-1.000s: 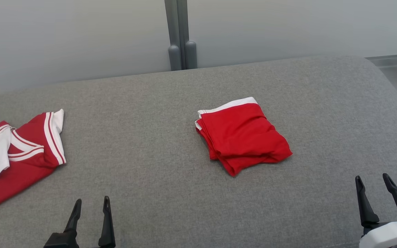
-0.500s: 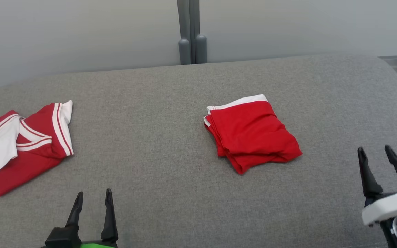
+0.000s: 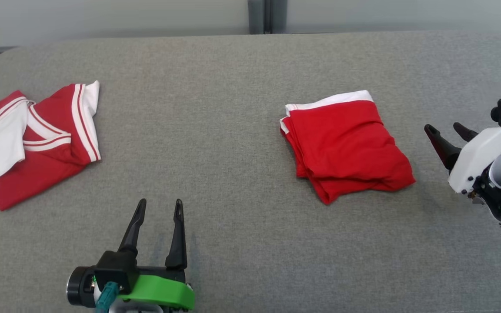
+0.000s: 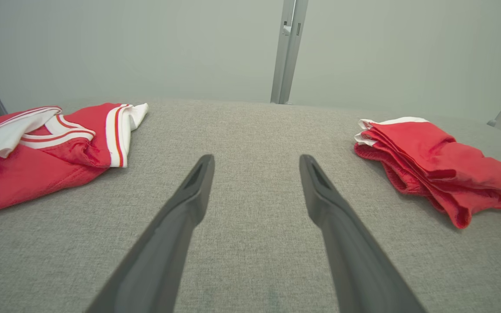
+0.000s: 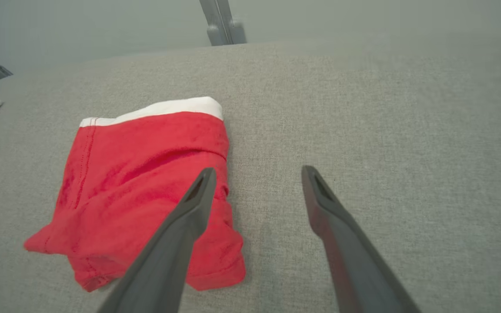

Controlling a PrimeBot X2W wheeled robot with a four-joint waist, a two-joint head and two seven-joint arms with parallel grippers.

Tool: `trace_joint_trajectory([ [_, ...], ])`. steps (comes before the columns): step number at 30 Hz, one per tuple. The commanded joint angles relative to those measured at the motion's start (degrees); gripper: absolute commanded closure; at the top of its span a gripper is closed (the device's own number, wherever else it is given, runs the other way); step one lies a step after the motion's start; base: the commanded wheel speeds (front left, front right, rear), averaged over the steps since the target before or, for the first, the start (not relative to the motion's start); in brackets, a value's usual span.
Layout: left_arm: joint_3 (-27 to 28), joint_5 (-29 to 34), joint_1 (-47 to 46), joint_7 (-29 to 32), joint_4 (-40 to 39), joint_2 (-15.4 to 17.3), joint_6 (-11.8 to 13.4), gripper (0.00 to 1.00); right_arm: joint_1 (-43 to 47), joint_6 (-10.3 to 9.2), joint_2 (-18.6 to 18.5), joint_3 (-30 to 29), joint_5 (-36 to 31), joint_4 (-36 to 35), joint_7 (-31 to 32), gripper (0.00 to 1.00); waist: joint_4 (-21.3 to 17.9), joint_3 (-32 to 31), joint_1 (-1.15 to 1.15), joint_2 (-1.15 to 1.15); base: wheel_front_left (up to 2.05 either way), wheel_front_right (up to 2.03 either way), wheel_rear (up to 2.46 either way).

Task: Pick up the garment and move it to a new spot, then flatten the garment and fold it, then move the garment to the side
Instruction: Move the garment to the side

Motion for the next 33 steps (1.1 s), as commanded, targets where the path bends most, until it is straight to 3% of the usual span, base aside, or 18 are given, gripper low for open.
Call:
trace_joint_trajectory([
  [1, -0.6, -0.5, -1.3, -0.2, 0.0, 0.1, 0.4, 0.0, -1.7, -0.03, -0.3, 0.9, 1.6, 1.4, 1.9, 0.0, 3.3, 3.3, 0.0, 0.0, 0.0, 0.0, 0.0],
  [5, -2.6, -0.8, -2.9, -0.2, 0.1, 0.1, 1.5, 0.0, -6.0, -0.02, -0.2, 3.2, 4.5, 6.0, 5.5, 0.0, 5.3, 4.6, 0.0, 0.0, 0.0, 0.0, 0.0],
  [14, -5.6, -1.9, -4.5, -0.2, -0.1, 0.1, 3.2, 0.0, -10.6, -0.02, 0.8, 6.7, 7.0, 15.5, 5.6, 0.0, 7.9, 6.4, 0.0, 0.0, 0.0, 0.0, 0.0],
  [17, -6.6, -2.4, -4.9, -0.2, 0.0, 0.1, 3.8, 0.0, -11.2, -0.02, 2.7, 7.7, 10.6, 17.8, 6.4, 0.0, 8.0, 6.8, 0.0, 0.0, 0.0, 0.0, 0.0],
  [18, -6.7, -2.5, -5.2, -0.2, 0.0, 0.1, 3.9, 0.0, -11.4, -0.02, 2.6, 8.4, 11.1, 17.3, 6.1, 0.57, 7.9, 6.8, 0.0, 0.0, 0.0, 0.0, 0.0],
  [19, -6.6, -2.5, -5.4, -0.2, -0.1, 0.1, 4.1, 0.0, -11.5, -0.02, 2.6, 9.1, 11.7, 16.8, 5.4, 1.0, 7.7, 6.9, 0.0, 0.0, 0.0, 0.0, 0.0],
  [26, -5.2, -1.5, -5.8, -0.2, -0.6, 0.1, 4.2, 0.0, -12.5, -0.02, 1.7, 12.7, 16.3, 14.9, 3.2, 1.0, 2.9, 6.9, 0.0, 0.0, 0.0, 0.0, 0.0],
  [33, -5.2, 0.0, -7.3, -0.2, -0.3, 0.1, 3.3, 0.0, -13.6, -0.03, -2.6, 14.7, 18.6, 16.5, 2.3, 1.0, -4.7, 8.1, 0.0, 0.0, 0.0, 0.0, 0.0],
])
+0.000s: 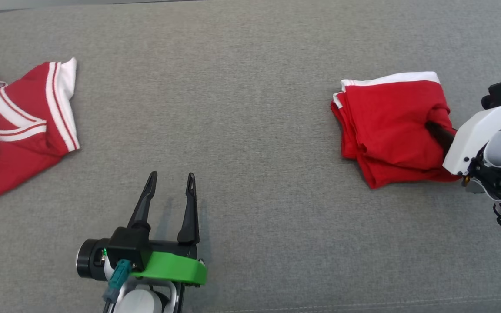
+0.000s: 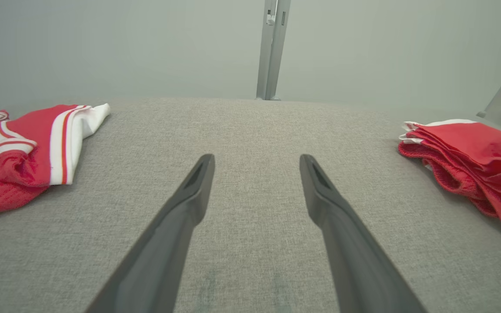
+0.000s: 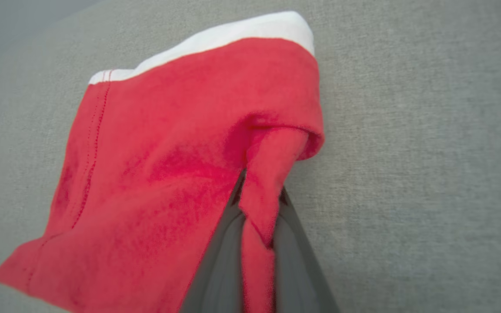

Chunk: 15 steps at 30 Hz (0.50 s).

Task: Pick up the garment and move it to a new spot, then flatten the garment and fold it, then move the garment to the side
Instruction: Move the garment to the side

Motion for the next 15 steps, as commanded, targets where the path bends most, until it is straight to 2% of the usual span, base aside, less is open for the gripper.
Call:
trace_joint_trajectory([
  [1, 0.1, 0.8, -1.4, -0.2, 0.0, 0.1, -0.1, 0.0, -0.8, -0.02, -1.1, 0.4, 0.6, 0.6, -0.6, 1.0, -5.7, 1.3, 0.0, 0.0, 0.0, 0.0, 0.0],
  [5, 0.0, 1.5, -2.6, -0.2, 0.3, 0.2, -0.7, 0.0, -1.3, -0.02, -3.1, 1.2, 0.5, 2.0, -2.4, 1.0, -9.5, 2.3, 0.0, 0.0, 0.0, 0.0, 0.0],
  [8, -0.4, 1.9, -3.7, -0.2, 0.6, 0.2, -1.2, 0.0, -2.1, -0.02, -5.1, 2.5, -2.2, 4.1, -5.3, 1.0, -11.2, 2.8, 0.0, 0.0, 0.0, 0.0, 0.0],
  [10, -0.5, 1.8, -4.4, -0.2, 1.1, 0.2, -1.6, 0.0, -3.4, -0.02, -6.4, 4.2, -6.4, 6.0, -8.2, 1.0, -11.9, 3.2, 0.0, 0.0, 0.0, 0.0, 0.0],
  [15, -1.1, 2.4, -5.8, -0.2, 2.0, 0.2, -2.0, 0.0, -6.6, -0.05, -6.4, 5.3, -11.2, 10.8, -12.6, 1.0, -12.4, 4.1, 0.0, 0.0, 0.0, 0.0, 0.0],
])
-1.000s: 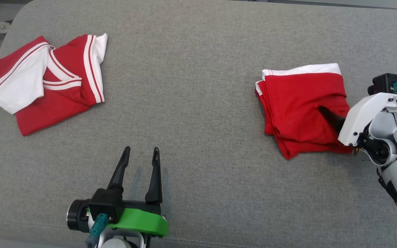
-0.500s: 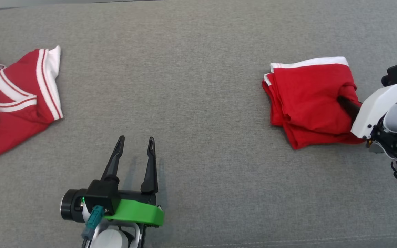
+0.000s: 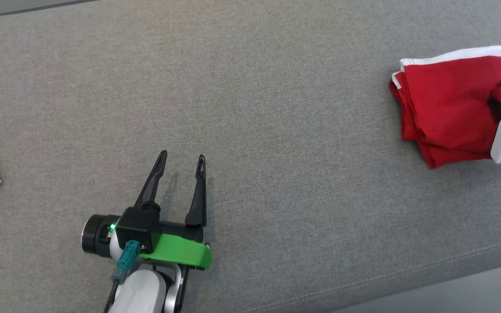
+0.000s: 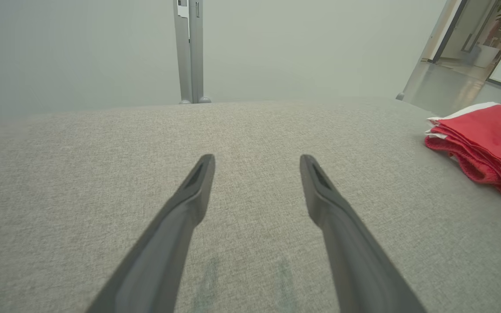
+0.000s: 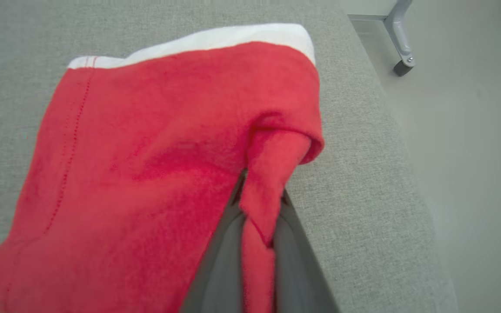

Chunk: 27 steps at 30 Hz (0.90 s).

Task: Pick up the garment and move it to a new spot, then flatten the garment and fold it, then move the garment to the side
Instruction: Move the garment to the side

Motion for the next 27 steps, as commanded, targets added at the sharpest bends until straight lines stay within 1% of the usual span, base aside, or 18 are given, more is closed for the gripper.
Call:
trace_joint_trajectory([
  [1, -0.1, 0.4, -1.0, -0.2, 0.2, 0.3, -0.4, 0.0, -1.2, -0.1, 0.2, -0.1, -0.5, 1.0, -0.7, 1.0, -0.8, 1.3, 0.0, 0.0, 0.0, 0.0, 0.0],
  [5, -0.5, 0.9, -1.6, -0.2, 0.7, 0.3, -0.5, 0.0, -4.3, -0.1, -0.4, 0.8, -4.4, 6.0, -2.9, 1.0, 0.2, 2.1, 0.0, 0.0, 0.0, 0.0, 0.0],
  [11, -0.3, 1.1, -0.9, -0.2, 1.1, 0.4, -0.6, 0.0, -8.1, -0.1, -2.7, 2.4, -10.3, 13.0, -5.5, 1.0, 2.7, 2.8, 0.0, 0.0, 0.0, 0.0, 0.0],
  [16, 0.1, 1.2, 0.0, -0.2, 0.9, 0.5, -0.5, 0.0, -10.4, -0.1, -2.8, 2.3, -13.2, 17.8, -8.5, 1.0, 4.1, 2.6, 0.0, 0.0, 0.0, 0.0, 0.0],
  [17, 0.2, 1.1, 0.0, -0.2, 0.8, 0.4, -0.4, 0.0, -10.6, -0.1, -2.7, 2.4, -14.2, 18.8, -9.2, 0.85, 4.3, 2.6, 0.0, 0.0, 0.0, 0.0, 0.0],
  [18, 0.2, 1.1, 0.0, -0.2, 0.7, 0.4, -0.3, 0.0, -10.8, -0.1, -2.4, 2.4, -14.7, 19.8, -9.8, 0.0, 4.4, 2.6, 0.0, 0.0, 0.0, 0.0, 0.0],
  [24, 0.8, 0.3, 1.0, -0.2, 0.4, 0.4, 0.2, 0.0, -12.2, -0.1, -1.4, 2.0, -18.4, 23.0, -13.3, 0.0, 3.8, 1.5, 0.0, 0.0, 0.0, 0.0, 0.0],
  [27, 1.2, -0.5, 1.8, -0.2, 0.2, 0.4, -0.7, 0.0, -12.8, -0.1, -1.0, 0.6, -19.1, 23.5, -16.4, 0.0, 3.3, 0.0, 0.0, 0.0, 0.0, 0.0, 0.0],
])
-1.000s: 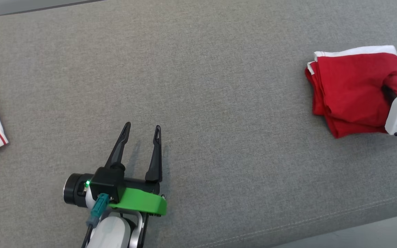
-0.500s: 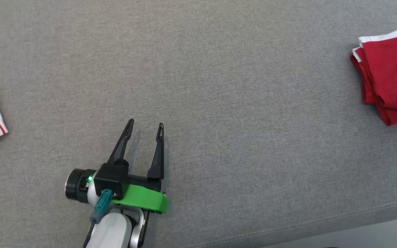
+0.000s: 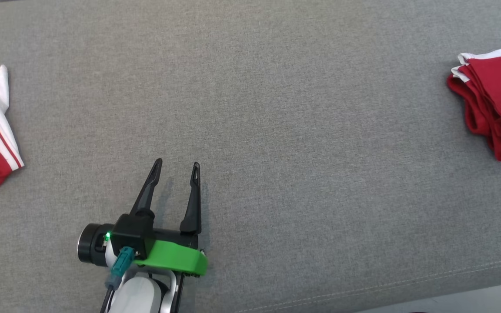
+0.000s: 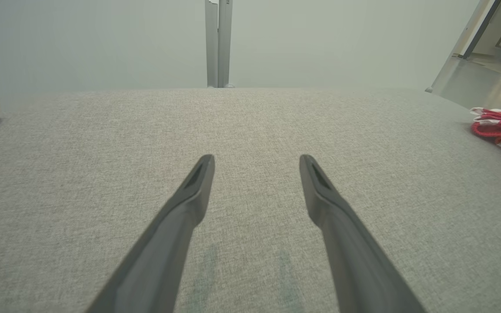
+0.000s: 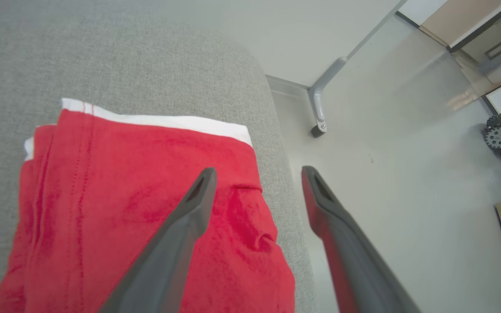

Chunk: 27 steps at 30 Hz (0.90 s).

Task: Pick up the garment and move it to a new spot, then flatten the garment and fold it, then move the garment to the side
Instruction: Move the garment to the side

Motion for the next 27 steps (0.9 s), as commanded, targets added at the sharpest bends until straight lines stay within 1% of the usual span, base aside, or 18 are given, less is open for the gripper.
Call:
trace_joint_trajectory([
  [1, 0.6, -0.3, 1.2, -0.2, 0.1, 0.3, -0.5, 0.0, -0.6, -0.1, 0.8, -1.5, 0.4, 0.3, -2.5, 0.0, -0.9, -1.9, 0.0, 0.0, 0.0, 0.0, 0.0],
  [4, 1.8, -0.9, 2.4, -0.2, 0.1, 0.3, -0.7, 0.0, 0.7, -0.1, 2.3, -3.3, 2.1, -1.6, -4.9, 0.0, -1.8, -4.3, 0.0, 0.0, 0.0, 0.0, 0.0],
  [8, 3.7, -1.7, 4.3, -0.2, 0.0, 0.4, -1.1, 0.0, 5.3, -0.1, 2.0, -5.1, 5.1, -8.4, -6.0, 0.0, -2.4, -7.5, 0.0, 0.0, 0.0, 0.0, 0.0],
  [10, 4.8, -2.0, 5.3, -0.2, -0.1, 0.6, -1.3, 0.0, 8.7, -0.1, 1.3, -6.9, 7.5, -14.6, -6.0, 0.0, -2.4, -8.9, 0.0, 0.0, 0.0, 0.0, 0.0],
  [12, 6.0, -2.3, 6.3, -0.2, 0.0, 0.8, -1.5, 0.0, 14.3, -0.09, 0.9, -8.8, 9.7, -21.0, -6.0, 0.0, -2.4, -10.2, 0.0, 0.0, 0.0, 0.0, 0.0],
  [13, 6.0, -2.3, 6.3, -0.2, 0.0, 0.8, -1.5, 0.0, 14.3, -0.09, 0.9, -8.8, 9.7, -21.0, -6.0, 0.0, -2.4, -10.2, 0.0, 0.0, 0.0, 0.0, 0.0],
  [16, 7.8, -2.9, 7.6, -0.2, 0.7, 0.9, -1.6, 0.0, 23.5, -0.1, 0.8, -12.1, 11.9, -30.6, -6.0, 0.0, -2.1, -12.0, 0.0, 0.0, 0.0, 0.0, 0.0],
  [18, 8.7, -3.0, 8.4, -0.2, 1.5, 1.1, -1.6, 0.0, 29.0, -0.1, 1.0, -15.1, 11.8, -36.3, -6.0, 0.0, -1.7, -13.0, 0.0, 0.0, 0.0, 0.0, 0.0],
  [20, 9.6, -2.8, 8.8, -0.2, 2.5, 1.3, -1.4, 0.0, 34.4, -0.09, 2.3, -19.1, 10.5, -42.4, -6.0, 0.0, -1.2, -13.7, 0.0, 0.0, 0.0, 0.0, 0.0],
  [22, 10.4, -2.8, 9.2, -0.2, 3.4, 1.4, -1.3, 0.0, 40.2, -0.09, 3.9, -23.1, 7.3, -47.6, -6.0, 0.0, -0.6, -14.5, 0.0, 0.0, 0.0, 0.0, 0.0],
  [24, 10.8, -2.2, 9.5, -0.2, 4.5, 1.4, -1.1, 0.0, 44.6, -0.09, 6.5, -27.0, 2.7, -53.2, -6.0, 0.0, 0.1, -15.0, 0.0, 0.0, 0.0, 0.0, 0.0],
  [27, 11.6, -1.4, 9.4, -0.2, 5.7, 1.5, -0.9, 0.0, 50.2, -0.09, 10.9, -31.5, -4.0, -59.3, -6.0, 0.0, 1.4, -15.5, 0.0, 0.0, 0.0, 0.0, 0.0],
])
